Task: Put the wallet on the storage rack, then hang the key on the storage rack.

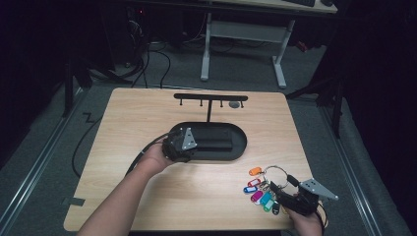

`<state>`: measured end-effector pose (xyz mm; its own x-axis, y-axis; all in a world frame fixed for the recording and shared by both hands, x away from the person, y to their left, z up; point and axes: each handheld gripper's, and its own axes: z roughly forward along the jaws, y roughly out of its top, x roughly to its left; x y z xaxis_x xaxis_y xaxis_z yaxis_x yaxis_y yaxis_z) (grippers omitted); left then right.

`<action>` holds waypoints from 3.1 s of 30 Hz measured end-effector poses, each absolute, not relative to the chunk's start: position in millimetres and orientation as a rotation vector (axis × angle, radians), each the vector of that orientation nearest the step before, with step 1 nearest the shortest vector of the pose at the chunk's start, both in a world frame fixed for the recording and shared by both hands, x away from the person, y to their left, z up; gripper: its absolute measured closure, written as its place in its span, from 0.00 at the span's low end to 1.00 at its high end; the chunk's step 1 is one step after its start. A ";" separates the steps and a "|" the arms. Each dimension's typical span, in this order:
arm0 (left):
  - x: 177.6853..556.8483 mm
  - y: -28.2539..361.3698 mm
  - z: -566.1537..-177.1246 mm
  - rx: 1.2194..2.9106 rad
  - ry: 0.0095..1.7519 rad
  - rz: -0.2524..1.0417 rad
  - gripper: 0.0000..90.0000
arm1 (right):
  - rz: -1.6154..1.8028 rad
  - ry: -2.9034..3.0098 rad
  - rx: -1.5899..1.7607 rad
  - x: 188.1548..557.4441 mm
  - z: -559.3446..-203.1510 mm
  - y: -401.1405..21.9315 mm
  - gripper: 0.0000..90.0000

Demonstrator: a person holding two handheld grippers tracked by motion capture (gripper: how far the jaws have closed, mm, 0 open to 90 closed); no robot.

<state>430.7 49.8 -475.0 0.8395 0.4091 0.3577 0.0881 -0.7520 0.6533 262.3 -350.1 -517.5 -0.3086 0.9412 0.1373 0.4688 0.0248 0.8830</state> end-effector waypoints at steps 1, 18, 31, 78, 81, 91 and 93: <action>426.2 52.4 -477.1 2.357 0.370 0.658 0.48 | 1.236 1.811 1.427 262.3 -517.4 -350.2 0.24; 369.5 99.7 -502.7 2.222 0.538 0.606 0.49 | 1.228 1.820 1.431 264.2 -518.0 -350.4 0.25; 330.3 140.2 -514.1 2.131 0.705 0.491 0.50 | 1.227 1.834 1.417 265.3 -518.4 -350.5 0.26; 321.3 175.7 -518.7 2.073 0.820 0.426 0.32 | 0.546 2.328 1.392 326.8 -464.3 -333.1 0.27; 321.5 176.8 -518.0 2.064 0.825 0.414 0.33 | 0.509 2.346 1.382 331.1 -460.8 -333.0 0.29; 321.1 177.5 -519.3 2.085 0.821 0.407 0.32 | 0.383 2.449 1.346 351.6 -461.2 -329.5 0.36; 321.8 176.6 -519.6 2.088 0.819 0.406 0.32 | 0.330 2.491 1.333 356.3 -463.4 -330.8 0.37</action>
